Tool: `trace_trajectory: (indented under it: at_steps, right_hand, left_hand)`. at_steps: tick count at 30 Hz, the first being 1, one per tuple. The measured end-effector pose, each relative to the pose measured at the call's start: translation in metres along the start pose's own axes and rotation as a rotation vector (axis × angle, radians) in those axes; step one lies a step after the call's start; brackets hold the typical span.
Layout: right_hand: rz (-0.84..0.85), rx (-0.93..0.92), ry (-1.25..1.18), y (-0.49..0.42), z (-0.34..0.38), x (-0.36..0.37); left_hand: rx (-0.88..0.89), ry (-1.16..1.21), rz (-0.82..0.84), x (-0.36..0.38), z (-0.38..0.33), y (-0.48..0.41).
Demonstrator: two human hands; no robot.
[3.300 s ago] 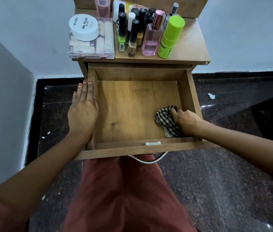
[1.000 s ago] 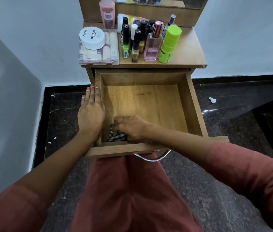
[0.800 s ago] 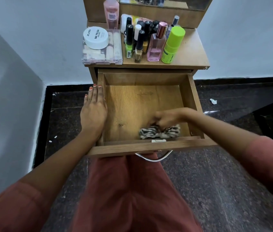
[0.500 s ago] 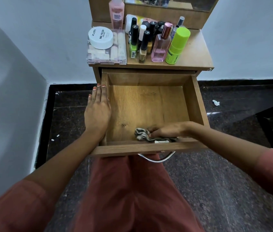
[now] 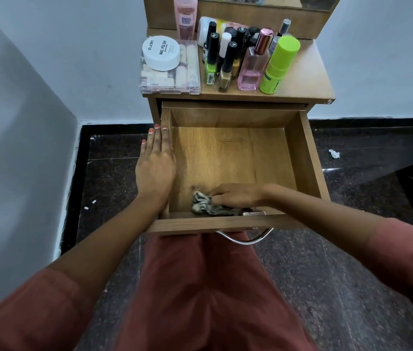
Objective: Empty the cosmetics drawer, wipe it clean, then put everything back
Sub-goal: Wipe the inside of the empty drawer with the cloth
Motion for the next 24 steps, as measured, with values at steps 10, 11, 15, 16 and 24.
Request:
trace_trajectory:
  at_steps: [10, 11, 15, 16, 24]
  right_hand:
    - [-0.043, 0.265, -0.028, 0.067, -0.053, -0.02]
    - [-0.016, 0.242, -0.036, 0.061, -0.044, -0.016]
    - [0.03, 0.118, -0.05, 0.024, -0.005, -0.002]
    - [0.014, 0.079, -0.036, 0.012, 0.002, 0.001]
    - [0.001, 0.155, -0.039, 0.028, -0.015, 0.001]
  left_hand:
    - [-0.007, 0.028, 0.002, 0.001, 0.001, -0.001]
    - [-0.003, 0.025, 0.0, 0.001, 0.001, -0.001]
    - [0.006, 0.017, -0.003, 0.001, 0.001, -0.003]
    - [0.003, 0.014, 0.006, 0.001, 0.001, -0.003]
    - [0.012, 0.013, 0.028, 0.0, 0.0, -0.001]
Point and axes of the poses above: each hand's wrist, its own y-axis away from the middle knuckle, its own x-axis out of the palm, z = x × y, the point moved 6 cm from there along -y, towards the middle knuckle, and after that the axes turned 11 degrees about -x, right-handed, at the moved point
